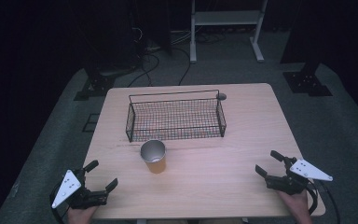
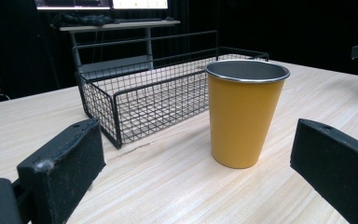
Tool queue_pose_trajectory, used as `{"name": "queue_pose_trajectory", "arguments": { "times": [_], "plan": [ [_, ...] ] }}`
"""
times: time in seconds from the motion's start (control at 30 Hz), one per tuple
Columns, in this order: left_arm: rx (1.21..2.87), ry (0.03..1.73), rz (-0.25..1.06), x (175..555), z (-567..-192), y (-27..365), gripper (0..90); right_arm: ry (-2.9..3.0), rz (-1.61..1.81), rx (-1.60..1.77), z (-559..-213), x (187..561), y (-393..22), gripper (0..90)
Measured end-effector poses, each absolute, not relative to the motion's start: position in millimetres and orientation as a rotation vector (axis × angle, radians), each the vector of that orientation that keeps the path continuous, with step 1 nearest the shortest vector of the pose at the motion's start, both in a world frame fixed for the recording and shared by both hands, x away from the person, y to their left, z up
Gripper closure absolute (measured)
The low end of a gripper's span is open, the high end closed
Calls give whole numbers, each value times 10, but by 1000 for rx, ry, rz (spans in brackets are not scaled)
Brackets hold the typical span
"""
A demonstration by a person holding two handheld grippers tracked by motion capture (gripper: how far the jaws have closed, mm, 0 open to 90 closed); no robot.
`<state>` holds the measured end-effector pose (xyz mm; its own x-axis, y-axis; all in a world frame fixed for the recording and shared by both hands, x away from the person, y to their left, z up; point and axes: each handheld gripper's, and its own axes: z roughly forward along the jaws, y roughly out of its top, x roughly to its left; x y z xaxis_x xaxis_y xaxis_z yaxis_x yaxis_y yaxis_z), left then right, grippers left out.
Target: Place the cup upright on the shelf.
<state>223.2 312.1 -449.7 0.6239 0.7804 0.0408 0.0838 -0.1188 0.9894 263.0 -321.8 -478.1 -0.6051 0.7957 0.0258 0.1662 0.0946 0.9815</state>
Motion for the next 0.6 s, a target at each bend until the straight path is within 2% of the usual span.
{"name": "queue_pose_trajectory", "arguments": {
  "times": [0.6],
  "plan": [
    [1624,692,688,2307,-4501,2975,17,1848,1541,948,-4782,2630,-3214,134]
  ]
}}
